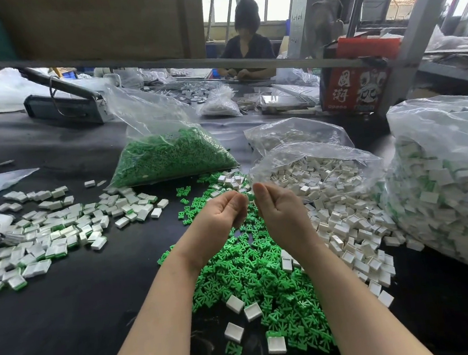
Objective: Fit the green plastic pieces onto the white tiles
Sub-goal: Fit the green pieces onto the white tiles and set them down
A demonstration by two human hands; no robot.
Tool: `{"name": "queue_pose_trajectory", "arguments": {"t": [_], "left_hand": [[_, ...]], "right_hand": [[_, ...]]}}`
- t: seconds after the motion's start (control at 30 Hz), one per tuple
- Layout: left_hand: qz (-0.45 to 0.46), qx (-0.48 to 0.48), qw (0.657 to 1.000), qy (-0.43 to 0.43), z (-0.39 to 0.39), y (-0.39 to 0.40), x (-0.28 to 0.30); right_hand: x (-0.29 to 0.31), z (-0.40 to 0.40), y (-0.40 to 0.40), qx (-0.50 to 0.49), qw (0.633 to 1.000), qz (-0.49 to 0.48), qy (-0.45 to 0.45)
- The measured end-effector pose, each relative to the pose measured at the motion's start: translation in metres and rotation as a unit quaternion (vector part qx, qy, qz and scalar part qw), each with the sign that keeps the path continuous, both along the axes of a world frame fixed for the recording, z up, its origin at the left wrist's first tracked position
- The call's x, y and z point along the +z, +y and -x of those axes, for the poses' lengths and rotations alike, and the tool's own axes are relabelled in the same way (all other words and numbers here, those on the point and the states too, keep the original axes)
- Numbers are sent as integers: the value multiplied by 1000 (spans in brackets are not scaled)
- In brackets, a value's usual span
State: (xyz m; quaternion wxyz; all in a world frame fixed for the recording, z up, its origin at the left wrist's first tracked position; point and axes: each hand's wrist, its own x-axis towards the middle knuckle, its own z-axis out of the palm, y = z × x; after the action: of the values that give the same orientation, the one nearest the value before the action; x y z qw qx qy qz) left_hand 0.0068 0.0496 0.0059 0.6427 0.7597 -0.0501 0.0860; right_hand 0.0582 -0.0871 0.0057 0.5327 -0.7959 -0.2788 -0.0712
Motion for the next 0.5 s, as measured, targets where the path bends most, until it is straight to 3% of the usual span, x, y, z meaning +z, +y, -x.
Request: {"name": "queue_pose_trajectory", "arguments": {"t": [0.13, 0.37, 0.5], "left_hand": [[-22, 1, 1000, -14, -1, -3, 1], [48, -29, 998, 10, -2, -3, -4], [39, -38, 998, 18, -2, 1, -3]], "right_hand": [[-1, 0, 1, -1, 1000, 10, -4], [-6, -2, 1, 33, 999, 12, 35], [-6, -2, 0, 56, 997, 16, 42]]}}
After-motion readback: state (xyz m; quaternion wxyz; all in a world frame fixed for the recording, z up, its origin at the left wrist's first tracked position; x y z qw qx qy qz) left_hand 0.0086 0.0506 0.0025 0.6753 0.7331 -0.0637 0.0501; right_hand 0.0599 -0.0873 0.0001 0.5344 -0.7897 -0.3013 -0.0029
